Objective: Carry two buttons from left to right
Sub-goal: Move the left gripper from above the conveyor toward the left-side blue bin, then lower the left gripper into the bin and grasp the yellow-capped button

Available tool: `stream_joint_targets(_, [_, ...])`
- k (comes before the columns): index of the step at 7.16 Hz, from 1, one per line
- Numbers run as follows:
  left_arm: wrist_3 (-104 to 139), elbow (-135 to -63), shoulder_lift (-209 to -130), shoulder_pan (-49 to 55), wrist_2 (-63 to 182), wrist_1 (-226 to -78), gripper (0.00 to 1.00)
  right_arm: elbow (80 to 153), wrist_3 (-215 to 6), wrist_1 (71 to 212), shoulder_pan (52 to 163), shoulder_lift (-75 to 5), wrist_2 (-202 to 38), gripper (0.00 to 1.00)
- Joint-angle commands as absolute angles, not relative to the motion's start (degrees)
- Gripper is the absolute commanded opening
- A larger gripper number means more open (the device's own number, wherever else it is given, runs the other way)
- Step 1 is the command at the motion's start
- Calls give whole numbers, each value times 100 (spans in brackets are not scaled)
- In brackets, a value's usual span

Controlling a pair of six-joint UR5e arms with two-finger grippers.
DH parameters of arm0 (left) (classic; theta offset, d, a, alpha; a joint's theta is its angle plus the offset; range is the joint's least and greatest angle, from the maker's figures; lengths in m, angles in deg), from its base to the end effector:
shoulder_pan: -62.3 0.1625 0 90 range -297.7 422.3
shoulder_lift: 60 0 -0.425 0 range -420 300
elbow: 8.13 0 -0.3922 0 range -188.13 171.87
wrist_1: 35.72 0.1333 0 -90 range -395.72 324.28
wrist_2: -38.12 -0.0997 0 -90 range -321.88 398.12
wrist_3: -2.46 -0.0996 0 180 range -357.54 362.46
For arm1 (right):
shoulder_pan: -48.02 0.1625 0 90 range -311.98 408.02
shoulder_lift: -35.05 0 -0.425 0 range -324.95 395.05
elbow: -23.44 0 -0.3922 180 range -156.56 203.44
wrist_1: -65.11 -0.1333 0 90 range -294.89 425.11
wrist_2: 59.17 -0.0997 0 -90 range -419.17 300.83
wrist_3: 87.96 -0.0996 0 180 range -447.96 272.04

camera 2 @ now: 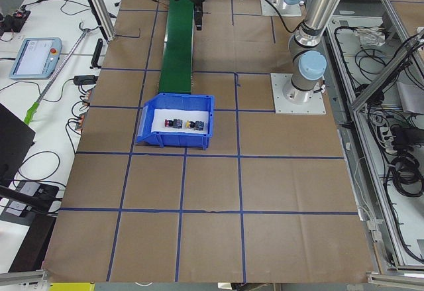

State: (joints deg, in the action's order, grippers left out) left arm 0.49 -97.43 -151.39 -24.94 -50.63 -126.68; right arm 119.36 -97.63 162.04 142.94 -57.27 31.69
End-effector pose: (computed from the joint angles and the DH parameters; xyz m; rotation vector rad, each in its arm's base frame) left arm -0.1113 -0.5052 0.4802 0.0220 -3.1182 -0.0435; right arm 0.1724 -0.4665 0.4689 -0.1305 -3.1300 0.0933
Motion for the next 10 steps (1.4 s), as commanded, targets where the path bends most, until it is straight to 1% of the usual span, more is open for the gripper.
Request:
stream_joint_targets(1, [-822, -9865, -15070, -1966, -5057, -12668, 100, 11941, -9763, 16135, 14294, -5732, 3188, 100])
stream_joint_targets(4, [-3534, -10007, -15236, 298, -5030, -12660, 100, 11898, -9789, 16117, 14294, -5793, 3197, 100])
stream_joint_targets(5, [-4203, -10007, -15367, 854, -5039, -12503, 100, 11880, -9789, 16126, 14302, -5811, 3197, 100])
stream_joint_targets(6, [-4479, -10015, -15569, 1069, -5048, -12127, 100, 11880, -9763, 16135, 14294, -5811, 3206, 100])
stream_joint_targets(8, [-4281, -10042, -15799, 1062, -5021, -11975, 100, 11880, -9754, 16170, 14294, -5828, 3206, 100])
stream_joint_targets(9, [-4115, -10172, -15834, 1062, -4987, -11713, 100, 11880, -9754, 16161, 14302, -5829, 3197, 100])
stream_joint_targets(10, [-4104, -10539, -16009, 1062, -5030, -10962, 100, 11906, -9737, 16161, 14303, -5829, 3188, 100])
